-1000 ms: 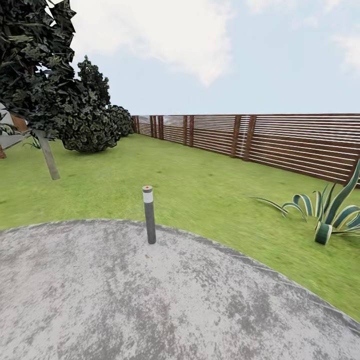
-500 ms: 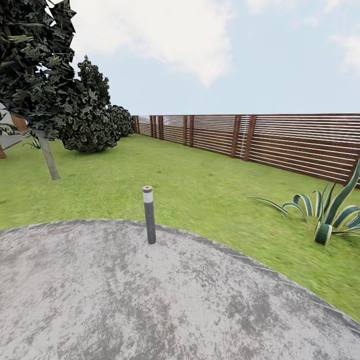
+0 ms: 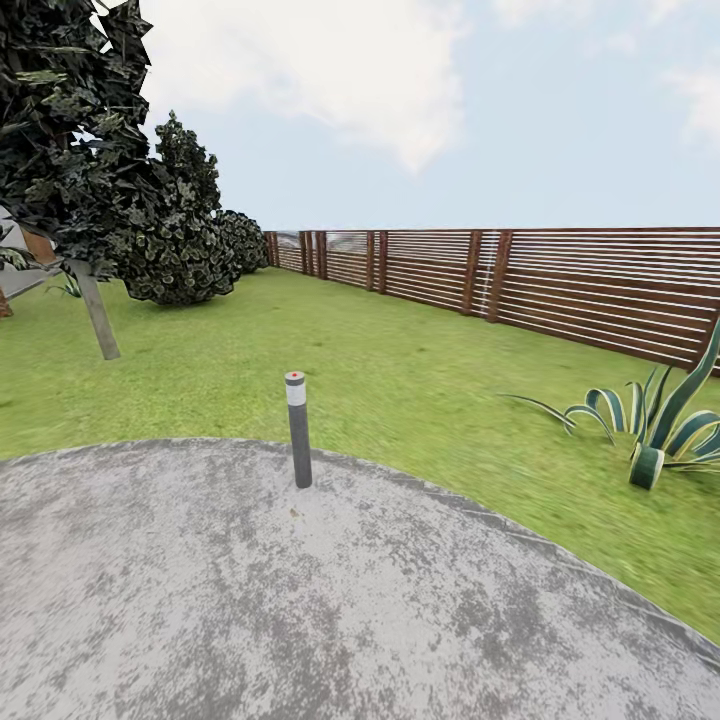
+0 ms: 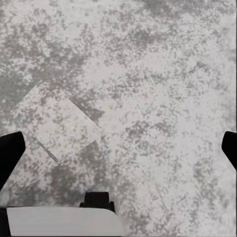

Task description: Pick up the pesticide atomizer in the garden and spray insectifuge to fully cover both potted plants in the garden.

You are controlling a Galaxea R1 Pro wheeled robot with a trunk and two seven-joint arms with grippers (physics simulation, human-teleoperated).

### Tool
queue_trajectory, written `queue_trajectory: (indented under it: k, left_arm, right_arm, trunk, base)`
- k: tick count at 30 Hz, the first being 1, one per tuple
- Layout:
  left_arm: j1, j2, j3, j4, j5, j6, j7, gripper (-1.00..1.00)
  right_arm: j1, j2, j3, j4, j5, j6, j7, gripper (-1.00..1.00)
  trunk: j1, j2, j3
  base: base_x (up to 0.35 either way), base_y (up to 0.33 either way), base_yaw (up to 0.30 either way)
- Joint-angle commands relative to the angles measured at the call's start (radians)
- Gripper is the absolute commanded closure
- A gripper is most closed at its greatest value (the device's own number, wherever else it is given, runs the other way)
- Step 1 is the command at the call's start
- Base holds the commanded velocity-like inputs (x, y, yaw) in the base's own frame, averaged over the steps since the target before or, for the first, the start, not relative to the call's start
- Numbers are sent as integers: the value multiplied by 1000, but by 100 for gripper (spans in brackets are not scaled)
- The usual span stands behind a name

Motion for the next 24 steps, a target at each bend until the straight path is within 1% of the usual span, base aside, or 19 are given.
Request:
queue_trajectory:
  k: [1, 4, 7, 8, 9, 10, 11, 14, 17, 19, 20, 22, 24]
  left_arm:
    - [-20, 0, -1, -14, 1, -28, -1, -100]
    - [-52, 0, -1, -47, 1, -37, -1, -100]
    - [-83, 1, -1, -87, 1, -39, -1, -100]
    - [-95, 2, -1, -105, 1, -40, -1, -100]
    - [-124, 2, 0, -161, 2, -42, -1, -100]
    - [-130, 2, 0, -179, 2, -42, -1, -100]
    - [-138, 1, 0, -204, 3, -45, -1, -100]
    - [-155, -1, 0, -228, 3, -45, 0, -100]
    - [-155, 0, 3, -233, 3, -47, 1, -100]
    - [-153, 5, 10, -225, 3, -57, 2, -100]
    - [-153, 8, 16, -220, 3, -75, 2, -100]
    - [-153, 15, 31, -203, 3, -136, 2, -100]
    - [-153, 17, 37, -187, 3, -161, 2, -100]
  right_arm:
    - [0, -16, 0, -69, -1, -5, -2, -100]
    - [0, -25, 0, -147, -1, -7, -3, -100]
    - [-2, -27, -1, -209, -1, -8, -3, -100]
    - [-2, -28, -1, -234, -1, -10, -3, -100]
    - [-17, -28, -3, -288, -2, -13, -2, -100]
    - [-30, -28, -3, -296, -2, -14, -2, -100]
    - [-55, -28, -3, -302, -1, -14, -1, -100]
    - [-91, -29, -3, -303, 0, -14, -2, -100]
    - [-105, -32, -8, -303, 1, -14, -2, -100]
    - [-109, -36, -19, -302, 1, -14, -2, -100]
    - [-110, -37, -23, -302, 1, -14, -1, -100]
    - [-111, -33, -26, -299, 2, -14, -1, -100]
    - [-111, -30, -26, -299, 3, -14, -1, -100]
  trunk:
    - [0, 0, -1]
    - [0, 0, -1]
    - [0, 0, -1]
    - [0, 0, -1]
    - [0, 0, -1]
    - [0, 0, -1]
    - [0, 0, -1]
    - [0, 0, -1]
    - [0, 0, -1]
    - [0, 0, -1]
    - [0, 0, -1]
    - [0, 0, -1]
    - [0, 0, -2]
  base:
    - [0, 0, 0]
    - [0, 0, 0]
    - [0, 0, 0]
    - [0, 0, 0]
    - [0, 0, 0]
    - [0, 0, 0]
    - [0, 0, 0]
    - [0, 0, 0]
    - [0, 0, 0]
    - [0, 0, 0]
    - [0, 0, 0]
    - [0, 0, 44]
    - [0, 0, 130]
